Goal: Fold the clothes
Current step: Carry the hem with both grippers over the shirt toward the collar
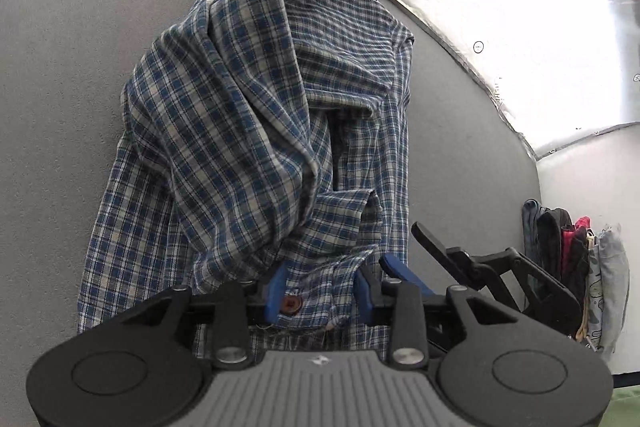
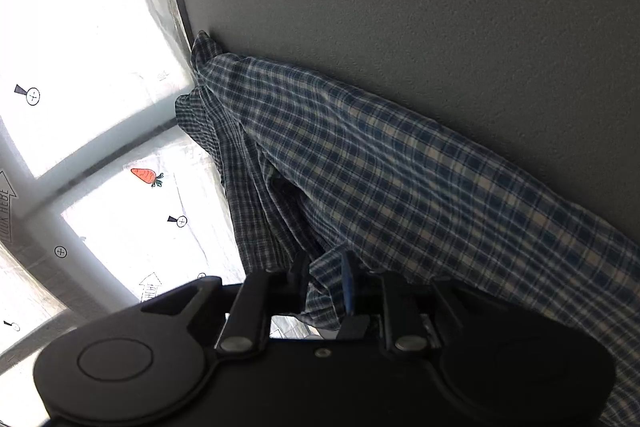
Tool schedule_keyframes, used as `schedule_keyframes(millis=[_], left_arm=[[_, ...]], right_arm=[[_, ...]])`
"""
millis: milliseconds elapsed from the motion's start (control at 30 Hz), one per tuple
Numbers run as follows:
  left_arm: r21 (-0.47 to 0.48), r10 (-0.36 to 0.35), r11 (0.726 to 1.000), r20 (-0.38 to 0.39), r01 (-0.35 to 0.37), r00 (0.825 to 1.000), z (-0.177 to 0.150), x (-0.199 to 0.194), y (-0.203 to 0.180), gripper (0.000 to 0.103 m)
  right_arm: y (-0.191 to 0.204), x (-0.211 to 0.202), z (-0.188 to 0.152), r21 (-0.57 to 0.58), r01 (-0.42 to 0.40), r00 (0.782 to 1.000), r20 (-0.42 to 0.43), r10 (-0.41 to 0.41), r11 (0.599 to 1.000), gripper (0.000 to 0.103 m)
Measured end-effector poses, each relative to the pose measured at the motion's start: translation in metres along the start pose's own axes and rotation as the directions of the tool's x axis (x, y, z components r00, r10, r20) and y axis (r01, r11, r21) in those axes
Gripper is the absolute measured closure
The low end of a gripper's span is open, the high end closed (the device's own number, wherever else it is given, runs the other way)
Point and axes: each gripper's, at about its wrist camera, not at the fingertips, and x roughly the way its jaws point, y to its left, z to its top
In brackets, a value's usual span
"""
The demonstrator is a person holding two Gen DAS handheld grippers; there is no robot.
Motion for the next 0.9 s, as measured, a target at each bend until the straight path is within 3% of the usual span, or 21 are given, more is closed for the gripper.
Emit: schedule_keyframes(millis=[200, 367, 467, 667, 900], left_arm=[[-0.133, -0.077, 0.988, -0.016, 0.074, 0.997, 0.002, -0.003, 0.023, 0.057], [-0.178, -0.084, 0.981, -0.027, 0.078, 0.996, 0.004, -0.002, 0.033, 0.054], [-0.195, -0.077, 0.978, -0.036, 0.069, 0.996, 0.003, -0.001, 0.037, 0.054], [-0.178, -0.059, 0.983, -0.043, 0.050, 0.997, 0.002, 0.000, 0.037, 0.053], [-0.165, -0.073, 0.984, -0.067, 0.061, 0.995, 0.000, 0.002, 0.040, 0.049]], right_arm=[[0.006, 0.016, -0.006, -0.064, 0.070, 0.996, -0.043, -0.073, 0.996, 0.070], [0.013, 0.024, -0.011, -0.120, 0.092, 0.993, -0.060, -0.100, 0.988, 0.060], [0.020, 0.026, -0.015, -0.178, 0.107, 0.991, -0.054, -0.118, 0.978, 0.058], [0.031, 0.044, -0.016, -0.284, 0.223, 0.971, -0.024, -0.240, 0.932, 0.056], [0.042, 0.062, -0.020, -0.381, 0.274, 0.954, -0.011, -0.301, 0.883, 0.053]])
